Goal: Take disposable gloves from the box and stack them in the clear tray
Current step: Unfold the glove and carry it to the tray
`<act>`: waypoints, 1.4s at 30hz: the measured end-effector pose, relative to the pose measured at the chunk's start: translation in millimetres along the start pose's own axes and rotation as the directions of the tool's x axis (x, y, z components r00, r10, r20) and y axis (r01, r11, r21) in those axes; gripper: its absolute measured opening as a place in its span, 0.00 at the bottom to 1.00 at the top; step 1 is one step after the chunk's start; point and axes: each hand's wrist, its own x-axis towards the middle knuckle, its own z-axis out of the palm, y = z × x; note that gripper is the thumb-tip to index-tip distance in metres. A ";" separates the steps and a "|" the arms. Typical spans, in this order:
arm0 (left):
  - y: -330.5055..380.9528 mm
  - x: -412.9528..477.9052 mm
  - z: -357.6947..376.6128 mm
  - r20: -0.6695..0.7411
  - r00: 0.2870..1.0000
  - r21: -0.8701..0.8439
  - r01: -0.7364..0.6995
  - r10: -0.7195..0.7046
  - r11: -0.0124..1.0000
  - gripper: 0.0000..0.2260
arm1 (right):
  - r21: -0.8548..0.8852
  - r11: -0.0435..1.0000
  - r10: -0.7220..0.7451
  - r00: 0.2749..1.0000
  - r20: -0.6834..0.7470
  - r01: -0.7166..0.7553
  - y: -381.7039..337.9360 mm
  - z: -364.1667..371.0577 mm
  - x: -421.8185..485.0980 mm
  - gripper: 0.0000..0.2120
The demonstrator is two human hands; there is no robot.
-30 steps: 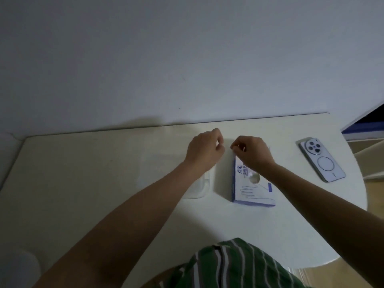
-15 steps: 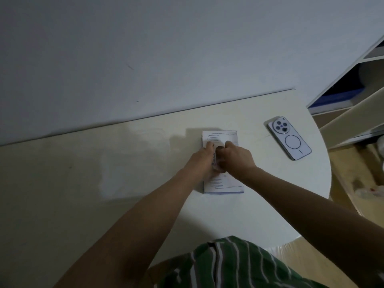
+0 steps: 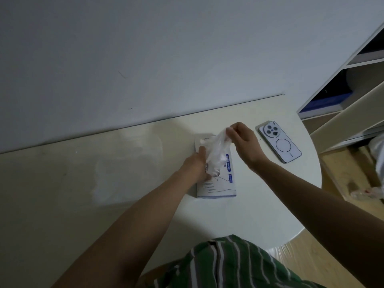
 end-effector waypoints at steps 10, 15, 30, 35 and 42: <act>-7.6 -25.3 -50.6 -0.096 0.990 -0.672 -0.143 0.107 0.727 0.42 | 0.252 0.948 0.148 0.969 0.196 -0.196 -7.4 4.9 -4.7 0.19; -14.8 -48.1 -74.2 0.029 0.996 -0.924 -0.006 0.087 0.383 0.27 | 0.242 0.957 0.103 0.965 0.239 -0.162 -24.7 27.4 -8.8 0.19; -87.8 -86.2 -103.9 -0.257 0.959 -0.864 -0.171 -0.122 0.474 0.07 | -0.213 0.930 0.368 0.759 0.537 -0.301 -62.4 87.0 -19.3 0.18; -114.7 -105.1 -123.9 -0.130 0.980 -0.889 -0.048 -0.151 0.455 0.16 | -0.271 0.925 0.379 0.703 0.601 -0.267 -83.7 104.1 -22.0 0.20; -153.4 -124.9 -135.3 -0.013 0.989 -0.873 0.060 -0.146 0.485 0.14 | -0.366 0.917 0.376 0.649 0.661 -0.159 -103.5 126.0 -25.4 0.14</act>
